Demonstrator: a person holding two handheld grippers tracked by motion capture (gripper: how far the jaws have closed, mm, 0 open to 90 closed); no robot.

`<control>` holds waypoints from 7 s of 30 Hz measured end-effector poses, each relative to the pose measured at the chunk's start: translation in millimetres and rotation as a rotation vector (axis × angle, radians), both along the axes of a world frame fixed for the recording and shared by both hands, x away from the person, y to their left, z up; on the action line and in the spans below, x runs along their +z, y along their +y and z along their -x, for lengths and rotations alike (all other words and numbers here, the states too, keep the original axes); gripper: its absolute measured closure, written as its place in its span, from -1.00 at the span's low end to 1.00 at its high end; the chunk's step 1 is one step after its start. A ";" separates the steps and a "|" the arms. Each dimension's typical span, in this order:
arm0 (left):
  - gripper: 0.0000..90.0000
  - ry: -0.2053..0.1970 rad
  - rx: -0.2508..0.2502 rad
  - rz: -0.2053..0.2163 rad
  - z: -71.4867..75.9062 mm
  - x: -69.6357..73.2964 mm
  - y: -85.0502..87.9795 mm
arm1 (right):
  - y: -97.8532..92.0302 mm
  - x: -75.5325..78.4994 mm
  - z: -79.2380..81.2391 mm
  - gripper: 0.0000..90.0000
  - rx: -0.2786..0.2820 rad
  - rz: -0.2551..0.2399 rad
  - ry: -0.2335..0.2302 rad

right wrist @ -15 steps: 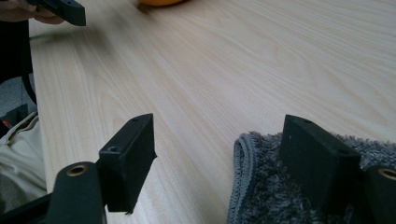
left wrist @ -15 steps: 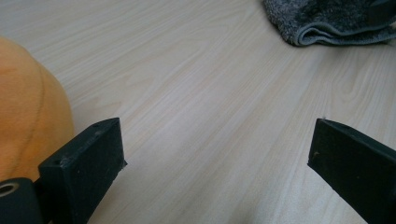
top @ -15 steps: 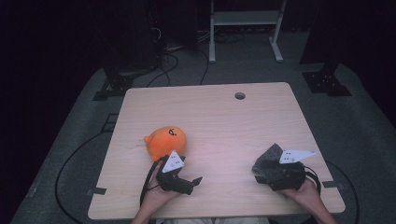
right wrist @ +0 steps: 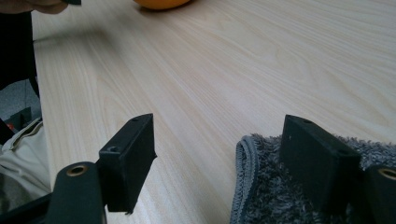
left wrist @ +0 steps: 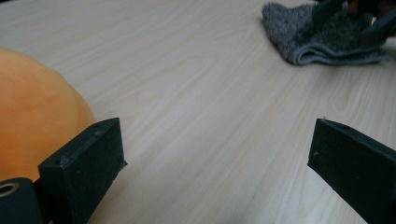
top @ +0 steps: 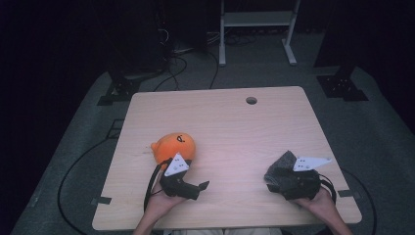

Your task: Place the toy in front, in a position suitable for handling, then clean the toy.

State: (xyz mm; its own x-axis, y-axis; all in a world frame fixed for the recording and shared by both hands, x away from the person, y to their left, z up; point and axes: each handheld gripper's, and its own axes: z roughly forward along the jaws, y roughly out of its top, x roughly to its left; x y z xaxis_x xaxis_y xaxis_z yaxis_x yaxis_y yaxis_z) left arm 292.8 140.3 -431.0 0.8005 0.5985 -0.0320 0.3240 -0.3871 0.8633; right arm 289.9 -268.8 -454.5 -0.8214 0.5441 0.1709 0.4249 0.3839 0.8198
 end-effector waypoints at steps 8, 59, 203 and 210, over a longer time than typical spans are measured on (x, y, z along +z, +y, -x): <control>-0.94 -0.063 0.052 0.017 -6.5 23.1 17.0 | 0.4 0.1 -0.1 -0.43 -0.001 0.004 0.001; 0.00 -0.007 0.289 -0.103 -73.9 14.4 66.7 | 0.0 3.6 -0.1 -0.43 0.004 -0.002 -0.020; -0.29 0.036 -0.116 -0.060 -27.6 -5.6 -32.9 | 70.3 17.9 -7.7 0.74 0.079 0.257 -0.304; -0.25 -0.035 -0.163 -0.107 -20.4 -4.4 -42.0 | 69.3 30.8 -4.5 0.74 0.116 0.115 -0.295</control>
